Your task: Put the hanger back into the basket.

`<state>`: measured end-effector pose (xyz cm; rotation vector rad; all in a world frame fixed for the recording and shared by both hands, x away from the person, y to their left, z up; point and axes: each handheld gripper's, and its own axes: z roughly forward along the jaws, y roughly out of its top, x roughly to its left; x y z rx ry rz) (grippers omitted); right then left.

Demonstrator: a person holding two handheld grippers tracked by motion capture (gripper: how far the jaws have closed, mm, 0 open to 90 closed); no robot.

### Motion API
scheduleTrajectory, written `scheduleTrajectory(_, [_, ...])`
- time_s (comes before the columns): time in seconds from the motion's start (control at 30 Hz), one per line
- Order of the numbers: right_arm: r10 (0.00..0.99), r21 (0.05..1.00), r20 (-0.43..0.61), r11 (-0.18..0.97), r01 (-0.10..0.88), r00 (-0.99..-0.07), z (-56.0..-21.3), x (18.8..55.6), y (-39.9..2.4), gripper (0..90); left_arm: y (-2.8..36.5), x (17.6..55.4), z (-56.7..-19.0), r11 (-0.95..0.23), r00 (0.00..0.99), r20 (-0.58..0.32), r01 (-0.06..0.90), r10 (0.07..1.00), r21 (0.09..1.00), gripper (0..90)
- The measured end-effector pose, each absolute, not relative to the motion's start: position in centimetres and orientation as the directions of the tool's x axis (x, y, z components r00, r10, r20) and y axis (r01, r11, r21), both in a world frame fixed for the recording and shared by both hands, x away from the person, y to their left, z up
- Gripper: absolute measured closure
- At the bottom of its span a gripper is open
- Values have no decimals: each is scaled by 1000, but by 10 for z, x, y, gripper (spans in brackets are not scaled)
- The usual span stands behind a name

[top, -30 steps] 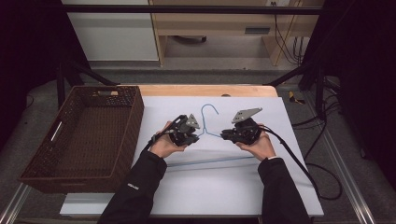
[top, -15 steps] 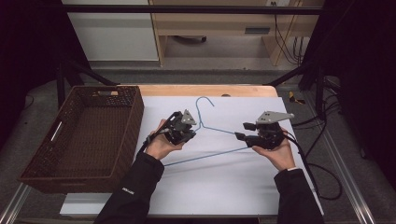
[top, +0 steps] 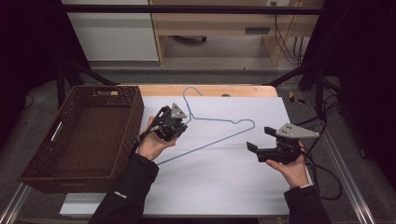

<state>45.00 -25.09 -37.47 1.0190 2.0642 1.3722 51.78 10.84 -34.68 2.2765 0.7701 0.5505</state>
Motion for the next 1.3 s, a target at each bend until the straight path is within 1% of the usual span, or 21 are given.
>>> scheduleTrajectory(0.1, [786,919,47,208,336,-616,-379,445,-258,69,113,514,-340,-587,721,175,371,670,720,870])
scheduleTrajectory(0.2, [785,924,65,186,335,-616,-383,440,-264,62,119,511,-330,-594,707,199,370,679,714,870])
scheduleTrajectory(0.3, [789,922,63,189,338,-611,-387,436,-268,63,124,507,-323,-582,685,210,371,698,724,870])
scheduleTrajectory(0.4, [789,917,68,191,350,-610,-391,433,-270,61,130,504,-314,-583,674,235,350,700,734,869])
scheduleTrajectory(0.6, [798,912,68,194,363,-598,-399,430,-272,52,142,498,-295,-564,645,247,345,723,751,870])
scheduleTrajectory(0.77, [813,913,82,172,371,-577,-401,429,-273,32,153,491,-279,-549,622,256,338,740,764,869])
scheduleTrajectory(1.1, [815,915,75,173,365,-574,-402,427,-271,30,190,476,-252,-499,563,257,330,786,802,870])
scheduleTrajectory(1.3, [810,912,69,185,365,-582,-403,428,-269,30,214,472,-244,-490,520,275,336,809,805,870])
